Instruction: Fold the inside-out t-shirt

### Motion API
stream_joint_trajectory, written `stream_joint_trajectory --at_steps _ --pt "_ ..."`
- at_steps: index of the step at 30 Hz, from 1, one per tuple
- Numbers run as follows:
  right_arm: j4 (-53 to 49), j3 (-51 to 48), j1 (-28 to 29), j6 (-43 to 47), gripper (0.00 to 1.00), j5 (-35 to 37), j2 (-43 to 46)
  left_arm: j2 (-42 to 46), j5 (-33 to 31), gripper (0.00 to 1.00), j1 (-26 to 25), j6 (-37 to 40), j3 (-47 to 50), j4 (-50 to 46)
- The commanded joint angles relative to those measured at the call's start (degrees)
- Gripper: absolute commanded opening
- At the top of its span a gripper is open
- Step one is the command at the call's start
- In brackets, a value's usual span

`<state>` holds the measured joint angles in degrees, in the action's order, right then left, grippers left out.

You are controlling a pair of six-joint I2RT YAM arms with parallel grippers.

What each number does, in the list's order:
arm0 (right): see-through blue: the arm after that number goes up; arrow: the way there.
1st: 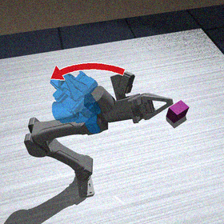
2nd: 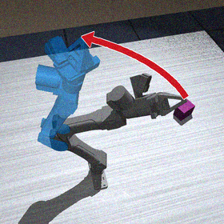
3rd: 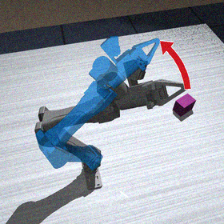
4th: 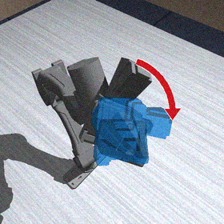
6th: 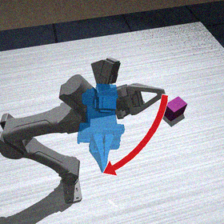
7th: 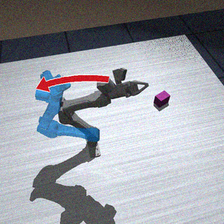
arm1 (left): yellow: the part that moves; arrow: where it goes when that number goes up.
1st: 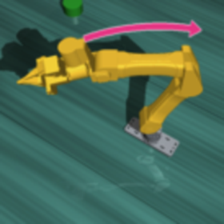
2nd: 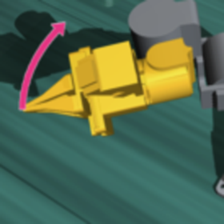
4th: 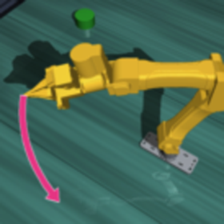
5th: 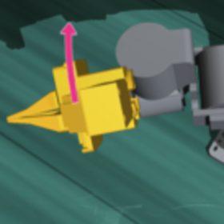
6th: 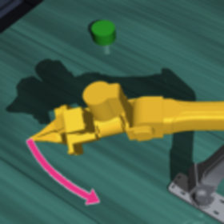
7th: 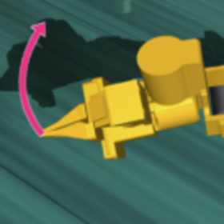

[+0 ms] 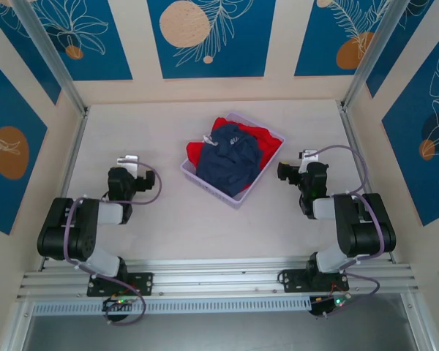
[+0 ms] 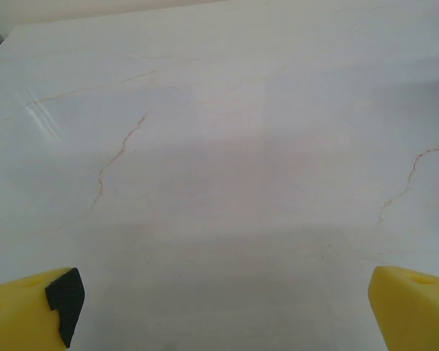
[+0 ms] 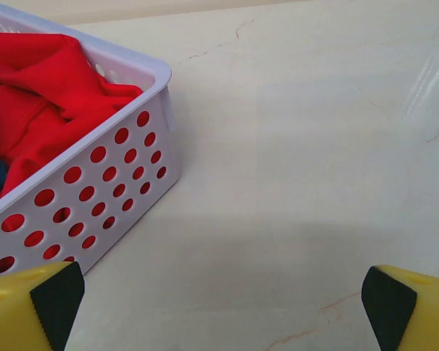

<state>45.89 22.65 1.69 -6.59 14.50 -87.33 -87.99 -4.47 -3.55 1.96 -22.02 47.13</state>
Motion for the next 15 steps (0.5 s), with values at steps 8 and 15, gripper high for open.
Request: stream_joint_trajectory --at_steps 8,15 --pt "2.37 0.11 -0.04 -0.53 0.99 -0.72 0.1 0.1 1.22 1.0 -0.49 0.54 -1.19 0.23" --pt "2.01 0.29 -0.79 -0.88 0.99 -2.21 0.19 0.01 1.23 1.0 -0.4 0.5 -1.23 0.12"
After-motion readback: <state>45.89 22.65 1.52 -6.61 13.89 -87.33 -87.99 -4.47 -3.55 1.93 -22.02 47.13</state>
